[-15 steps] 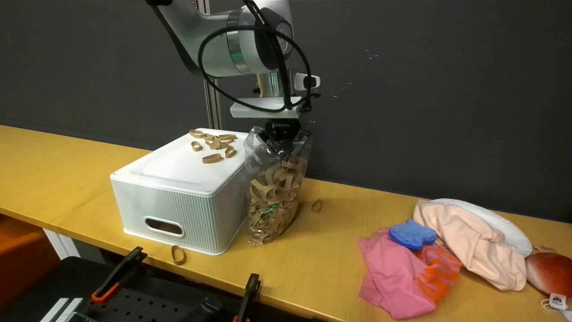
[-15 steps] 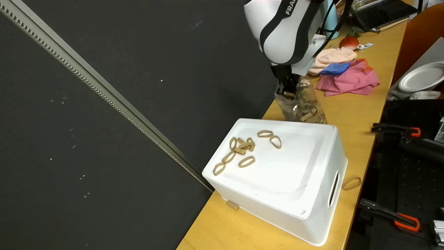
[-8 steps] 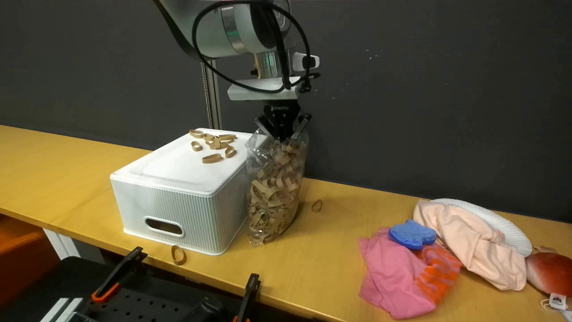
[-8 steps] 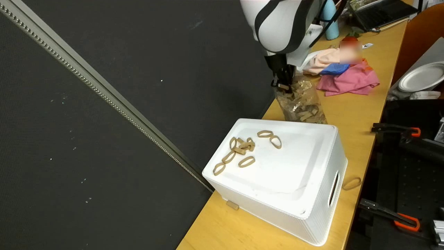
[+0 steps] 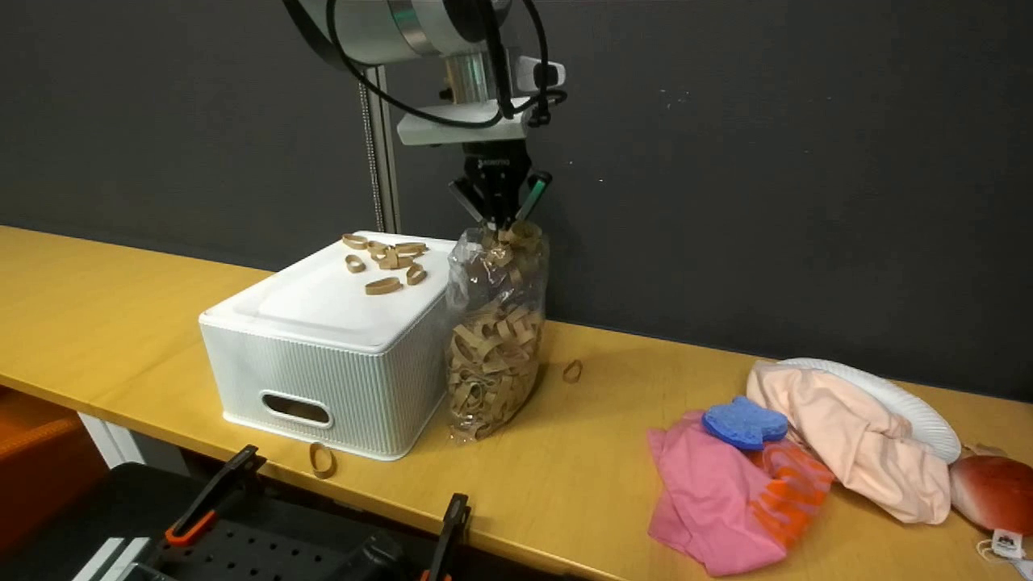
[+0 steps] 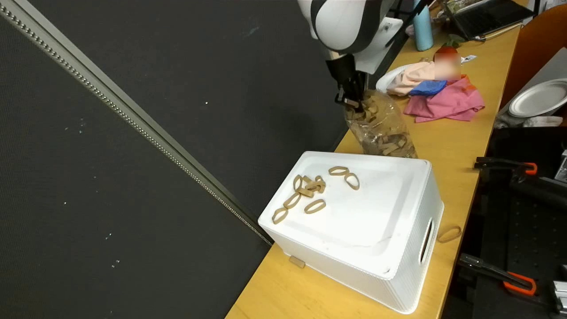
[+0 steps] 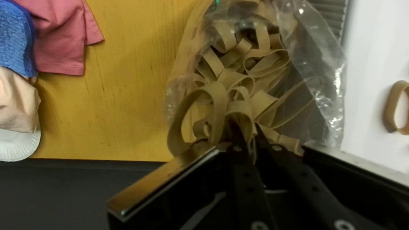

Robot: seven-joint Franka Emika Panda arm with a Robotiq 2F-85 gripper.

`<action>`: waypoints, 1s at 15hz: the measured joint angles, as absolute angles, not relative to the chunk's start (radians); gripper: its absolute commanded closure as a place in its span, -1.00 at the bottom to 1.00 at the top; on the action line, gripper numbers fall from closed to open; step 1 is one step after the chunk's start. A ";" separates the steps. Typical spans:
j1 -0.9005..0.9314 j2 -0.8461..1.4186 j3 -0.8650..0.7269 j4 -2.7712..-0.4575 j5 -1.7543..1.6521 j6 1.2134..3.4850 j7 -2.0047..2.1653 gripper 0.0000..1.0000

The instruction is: Take the rubber bands out of the plastic bag

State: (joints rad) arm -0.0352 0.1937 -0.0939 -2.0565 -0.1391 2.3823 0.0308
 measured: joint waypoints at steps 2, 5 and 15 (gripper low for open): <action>-0.027 0.187 -0.090 -2.034 -0.139 2.366 0.032 0.95; -0.013 0.190 -0.080 -1.986 -0.139 2.331 0.033 0.95; 0.056 0.220 -0.024 -1.845 -0.175 2.251 0.059 0.95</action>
State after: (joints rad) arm 0.0563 0.2197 -0.0237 -1.8452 -0.1753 2.2507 0.0592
